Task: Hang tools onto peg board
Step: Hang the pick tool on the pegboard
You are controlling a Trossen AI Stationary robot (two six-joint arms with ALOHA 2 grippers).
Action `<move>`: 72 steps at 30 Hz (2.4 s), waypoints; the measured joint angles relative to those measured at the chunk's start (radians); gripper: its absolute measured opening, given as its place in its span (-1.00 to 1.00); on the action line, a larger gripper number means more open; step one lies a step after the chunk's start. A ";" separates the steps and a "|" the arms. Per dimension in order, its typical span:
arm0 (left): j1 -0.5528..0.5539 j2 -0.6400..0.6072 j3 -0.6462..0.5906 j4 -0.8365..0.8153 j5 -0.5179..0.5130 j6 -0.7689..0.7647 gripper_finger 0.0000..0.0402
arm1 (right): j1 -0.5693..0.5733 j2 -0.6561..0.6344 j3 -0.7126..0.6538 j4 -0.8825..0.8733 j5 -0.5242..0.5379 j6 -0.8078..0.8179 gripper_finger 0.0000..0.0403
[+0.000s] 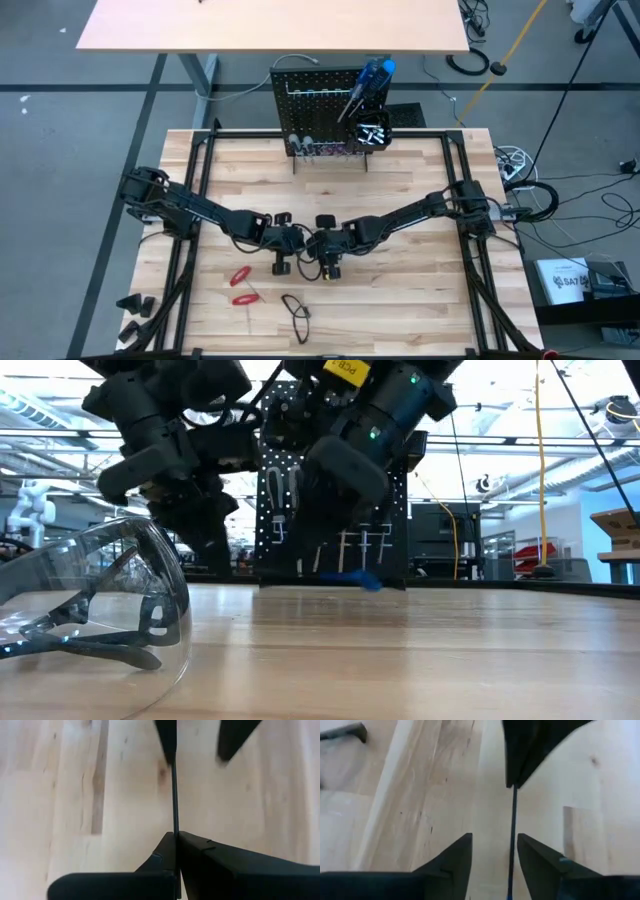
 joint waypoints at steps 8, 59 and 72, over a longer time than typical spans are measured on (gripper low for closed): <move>0.000 0.000 0.000 -0.068 -0.019 -0.007 -0.98 | 0.006 -0.124 0.000 -0.119 0.067 0.012 -0.15; 0.216 -0.126 -0.063 1.199 -0.692 0.334 -0.98 | -0.003 -0.748 -0.736 0.223 0.474 0.275 -0.15; 0.326 0.096 0.202 1.208 -0.633 0.387 -0.99 | -0.041 -0.746 -0.736 0.221 0.473 0.259 -0.15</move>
